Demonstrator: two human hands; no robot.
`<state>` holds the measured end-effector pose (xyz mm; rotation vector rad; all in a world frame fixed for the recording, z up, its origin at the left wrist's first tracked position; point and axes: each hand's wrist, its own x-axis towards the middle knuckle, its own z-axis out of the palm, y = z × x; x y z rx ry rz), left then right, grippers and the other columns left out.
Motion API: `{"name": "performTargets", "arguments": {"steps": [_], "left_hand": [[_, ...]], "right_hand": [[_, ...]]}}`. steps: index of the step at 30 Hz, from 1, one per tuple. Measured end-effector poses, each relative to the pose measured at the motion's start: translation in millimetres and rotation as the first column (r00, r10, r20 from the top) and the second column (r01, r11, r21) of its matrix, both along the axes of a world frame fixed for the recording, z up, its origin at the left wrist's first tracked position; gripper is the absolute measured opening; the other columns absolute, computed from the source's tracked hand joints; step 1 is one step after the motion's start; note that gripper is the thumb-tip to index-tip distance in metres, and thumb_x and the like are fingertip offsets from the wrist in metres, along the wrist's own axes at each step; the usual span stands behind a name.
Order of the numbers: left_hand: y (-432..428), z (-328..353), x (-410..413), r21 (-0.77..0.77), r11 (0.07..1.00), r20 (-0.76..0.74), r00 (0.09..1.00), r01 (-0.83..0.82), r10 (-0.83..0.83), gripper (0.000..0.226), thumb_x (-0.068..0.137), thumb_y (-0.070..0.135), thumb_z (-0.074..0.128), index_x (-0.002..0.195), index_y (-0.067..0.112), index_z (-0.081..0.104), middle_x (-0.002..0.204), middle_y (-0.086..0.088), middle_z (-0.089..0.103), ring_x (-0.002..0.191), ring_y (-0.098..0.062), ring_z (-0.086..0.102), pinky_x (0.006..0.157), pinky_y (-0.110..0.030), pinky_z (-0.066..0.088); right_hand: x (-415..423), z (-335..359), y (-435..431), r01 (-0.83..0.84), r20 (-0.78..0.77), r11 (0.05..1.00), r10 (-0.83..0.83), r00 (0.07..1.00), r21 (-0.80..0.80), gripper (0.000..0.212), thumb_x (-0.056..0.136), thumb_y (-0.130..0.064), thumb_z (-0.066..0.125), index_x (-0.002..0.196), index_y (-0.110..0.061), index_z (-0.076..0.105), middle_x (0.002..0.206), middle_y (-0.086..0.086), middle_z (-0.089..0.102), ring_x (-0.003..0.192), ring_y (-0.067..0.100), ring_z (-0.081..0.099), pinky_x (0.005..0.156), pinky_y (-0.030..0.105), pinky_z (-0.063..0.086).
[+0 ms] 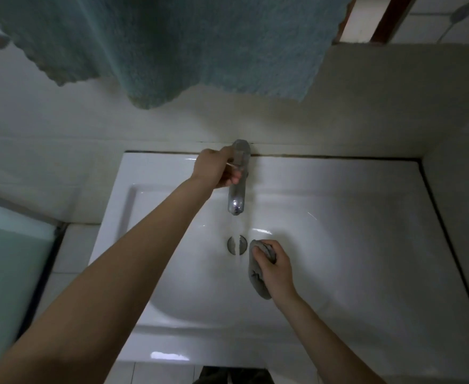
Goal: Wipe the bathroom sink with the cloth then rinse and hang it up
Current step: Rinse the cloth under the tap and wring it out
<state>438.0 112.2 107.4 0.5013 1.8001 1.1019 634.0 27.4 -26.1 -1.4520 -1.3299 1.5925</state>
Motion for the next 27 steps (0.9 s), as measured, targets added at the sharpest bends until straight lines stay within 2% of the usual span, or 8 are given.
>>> {"name": "performTargets", "arguments": {"steps": [7,11,13,16,19,22,25,27], "left_hand": [[-63,-80,-25,-0.083,0.989,-0.081,0.990,-0.123,0.116,0.030,0.097,0.024,0.047,0.083,0.004,0.065,0.061,-0.013,0.064,0.052,-0.024,0.058,0.056,-0.030,0.049],[-88,-153,-23,-0.281,0.954,0.031,0.993,-0.101,0.114,0.024,0.096,0.027,0.048,0.090,0.007,0.061,0.086,-0.015,0.066,0.069,-0.025,0.057,0.064,-0.031,0.047],[-98,-178,-18,-0.388,0.921,0.232,0.963,-0.040,0.140,0.034,0.095,0.041,0.048,0.105,0.011,0.058,0.103,-0.013,0.062,0.087,-0.027,0.059,0.071,-0.032,0.046],[-101,-189,-7,-0.365,0.928,0.687,0.695,0.075,0.214,0.058,0.092,0.059,0.042,0.116,0.009,0.060,0.110,-0.014,0.067,0.098,-0.034,0.064,0.079,-0.039,0.051],[-93,-185,5,-0.248,0.969,0.824,0.529,0.013,0.204,0.051,0.098,0.049,0.035,0.113,0.009,0.062,0.088,-0.011,0.073,0.077,-0.024,0.070,0.066,-0.035,0.057],[-83,-185,19,-0.225,0.973,0.692,0.694,-0.051,0.197,0.035,0.099,0.036,0.044,0.102,0.006,0.063,0.091,-0.017,0.069,0.074,-0.027,0.067,0.055,-0.035,0.058],[-77,-194,28,-0.193,0.980,0.329,0.944,0.049,0.017,0.026,0.096,0.029,0.053,0.082,0.008,0.059,0.081,-0.018,0.064,0.063,-0.029,0.064,0.049,-0.028,0.052],[-76,-194,32,-0.182,0.976,0.080,0.991,0.118,-0.105,0.026,0.094,0.018,0.053,0.068,0.016,0.050,0.067,-0.006,0.055,0.064,-0.023,0.055,0.048,-0.018,0.043]], "right_hand": [[-69,-10,30,-0.083,0.029,0.996,0.084,0.996,-0.044,0.009,0.095,-0.018,0.057,0.088,-0.013,0.055,0.070,0.001,0.057,0.053,-0.002,0.054,0.054,0.013,0.044],[-95,-34,38,-0.014,0.063,0.993,0.022,0.998,-0.116,0.014,0.099,-0.029,0.049,0.098,-0.018,0.056,0.084,-0.001,0.062,0.078,0.014,0.062,0.070,0.024,0.052],[-103,-41,37,0.040,0.017,0.983,-0.037,0.999,-0.177,0.009,0.098,-0.032,0.050,0.103,-0.027,0.056,0.092,-0.001,0.064,0.089,0.020,0.064,0.083,0.038,0.054],[-110,-42,31,0.113,-0.024,0.964,-0.122,0.992,-0.241,0.010,0.099,-0.027,0.050,0.107,-0.024,0.055,0.096,0.004,0.066,0.089,0.021,0.065,0.079,0.030,0.055],[-101,-42,32,0.069,0.122,0.991,-0.055,0.991,-0.113,0.015,0.099,-0.015,0.048,0.088,-0.024,0.055,0.078,0.000,0.060,0.069,0.004,0.058,0.055,0.009,0.046],[-76,-38,40,-0.022,0.263,1.000,0.021,0.965,0.002,0.027,0.097,-0.006,0.045,0.079,-0.025,0.053,0.065,-0.006,0.052,0.051,-0.002,0.048,0.049,0.011,0.039],[-44,-41,48,-0.092,0.338,0.994,0.067,0.939,0.058,0.014,0.098,-0.009,0.046,0.098,-0.015,0.059,0.071,-0.002,0.058,0.057,0.007,0.051,0.051,0.020,0.043],[-26,-44,53,-0.142,0.407,0.987,0.101,0.908,0.073,0.009,0.097,-0.010,0.050,0.101,-0.011,0.058,0.077,0.004,0.060,0.062,0.014,0.054,0.054,0.025,0.046]]}}
